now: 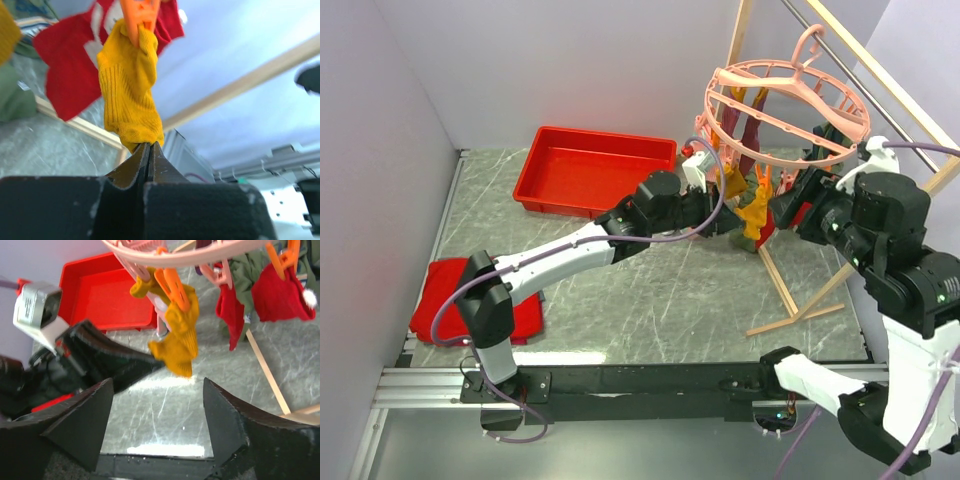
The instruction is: Remove the socks clipped to the hanger
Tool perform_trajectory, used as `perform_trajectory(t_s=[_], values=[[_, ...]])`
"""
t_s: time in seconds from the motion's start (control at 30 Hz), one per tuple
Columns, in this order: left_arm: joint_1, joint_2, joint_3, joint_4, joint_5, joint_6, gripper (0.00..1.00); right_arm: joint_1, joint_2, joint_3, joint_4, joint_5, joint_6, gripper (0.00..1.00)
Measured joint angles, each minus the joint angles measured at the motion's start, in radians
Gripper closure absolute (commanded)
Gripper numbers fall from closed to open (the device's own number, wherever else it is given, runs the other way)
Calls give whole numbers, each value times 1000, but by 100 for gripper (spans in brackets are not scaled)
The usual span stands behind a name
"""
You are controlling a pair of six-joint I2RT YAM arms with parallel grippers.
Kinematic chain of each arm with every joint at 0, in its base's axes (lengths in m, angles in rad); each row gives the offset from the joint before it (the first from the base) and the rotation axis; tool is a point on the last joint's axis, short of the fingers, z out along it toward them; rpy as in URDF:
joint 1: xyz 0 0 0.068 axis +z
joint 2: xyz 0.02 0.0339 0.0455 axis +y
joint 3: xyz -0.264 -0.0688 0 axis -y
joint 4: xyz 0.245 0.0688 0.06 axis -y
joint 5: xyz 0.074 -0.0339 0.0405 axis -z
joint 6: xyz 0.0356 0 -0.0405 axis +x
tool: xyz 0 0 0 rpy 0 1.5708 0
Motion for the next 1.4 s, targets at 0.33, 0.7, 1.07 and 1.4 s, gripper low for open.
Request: perform_trajectory(t_s=[0.33,0.7,1.07,1.4], values=[[0,-26,-3,-86,108,-6,99,15,82,-34,107,34,-6,27],[0,-68,-15,-109,156,-5,99,148,365,160,33,286,-23,28],[0,-69,-20,-110,156,-6,99,212,443,255,-48,484,-6,33],[0,-85,-31,-110,156,-5,99,212,478,255,-59,536,-10,32]])
